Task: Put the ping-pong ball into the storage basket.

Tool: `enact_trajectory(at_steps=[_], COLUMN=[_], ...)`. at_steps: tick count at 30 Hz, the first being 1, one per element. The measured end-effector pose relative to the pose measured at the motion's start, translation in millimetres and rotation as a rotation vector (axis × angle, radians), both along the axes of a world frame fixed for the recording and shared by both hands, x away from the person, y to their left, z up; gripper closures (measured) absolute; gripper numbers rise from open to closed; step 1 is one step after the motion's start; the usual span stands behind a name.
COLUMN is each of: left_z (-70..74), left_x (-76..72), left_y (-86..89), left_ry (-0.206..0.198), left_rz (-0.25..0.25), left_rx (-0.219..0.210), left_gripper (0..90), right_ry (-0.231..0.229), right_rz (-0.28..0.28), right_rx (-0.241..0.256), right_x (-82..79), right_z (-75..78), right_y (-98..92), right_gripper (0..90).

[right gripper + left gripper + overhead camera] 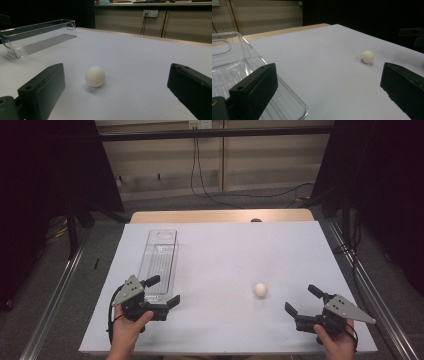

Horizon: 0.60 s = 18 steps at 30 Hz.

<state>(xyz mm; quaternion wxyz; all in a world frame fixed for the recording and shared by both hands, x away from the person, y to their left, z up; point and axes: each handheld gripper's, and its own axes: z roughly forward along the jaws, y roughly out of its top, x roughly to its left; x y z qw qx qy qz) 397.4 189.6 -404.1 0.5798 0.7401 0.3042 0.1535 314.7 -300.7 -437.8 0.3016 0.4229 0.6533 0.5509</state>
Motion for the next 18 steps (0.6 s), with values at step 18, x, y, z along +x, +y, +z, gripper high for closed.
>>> enact_trajectory(at_steps=[18], left_z=[0.6], left_x=[4.5], left_y=[-31.4], left_ry=[-0.001], left_rz=[-0.046], left_rx=[0.016], left_gripper=[1.4], right_ry=[-0.005], right_rz=[-0.001], right_rx=[0.002], right_x=[0.0], right_z=[0.7], right_y=[0.7], right_gripper=[1.1])
